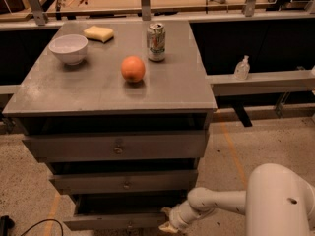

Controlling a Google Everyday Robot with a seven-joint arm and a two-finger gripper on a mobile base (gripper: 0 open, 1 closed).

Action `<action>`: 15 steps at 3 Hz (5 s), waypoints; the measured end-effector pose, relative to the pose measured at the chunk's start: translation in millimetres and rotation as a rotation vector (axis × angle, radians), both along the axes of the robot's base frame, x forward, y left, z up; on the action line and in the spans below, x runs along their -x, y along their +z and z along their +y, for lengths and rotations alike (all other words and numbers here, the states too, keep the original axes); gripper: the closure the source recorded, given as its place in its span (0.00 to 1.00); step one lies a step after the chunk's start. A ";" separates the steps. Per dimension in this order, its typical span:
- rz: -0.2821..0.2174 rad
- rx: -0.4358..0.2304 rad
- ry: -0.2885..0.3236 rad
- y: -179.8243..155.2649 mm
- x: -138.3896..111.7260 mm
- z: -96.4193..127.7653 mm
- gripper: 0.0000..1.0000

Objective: Open bottom drawer

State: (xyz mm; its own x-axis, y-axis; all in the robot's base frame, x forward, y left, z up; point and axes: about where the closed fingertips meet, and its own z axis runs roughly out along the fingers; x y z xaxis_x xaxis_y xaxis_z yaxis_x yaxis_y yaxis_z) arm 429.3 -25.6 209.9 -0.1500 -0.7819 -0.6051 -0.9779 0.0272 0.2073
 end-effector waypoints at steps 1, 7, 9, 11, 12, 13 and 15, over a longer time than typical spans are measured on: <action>0.000 0.000 0.000 0.0 -0.2 -0.1 1.00; 0.000 0.000 0.000 0.1 -0.7 -0.2 1.00; 0.000 0.000 0.000 0.2 -0.7 -0.2 1.00; 0.000 0.000 0.000 0.3 -0.7 -0.2 1.00; 0.000 0.000 0.000 0.3 -0.8 -0.2 1.00; 0.000 0.000 0.000 0.4 -0.9 -0.2 1.00; 0.000 0.000 0.000 0.5 -1.0 -0.2 0.60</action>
Offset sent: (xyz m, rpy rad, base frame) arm -0.1616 0.0368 0.0215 0.0208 0.2784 -0.0015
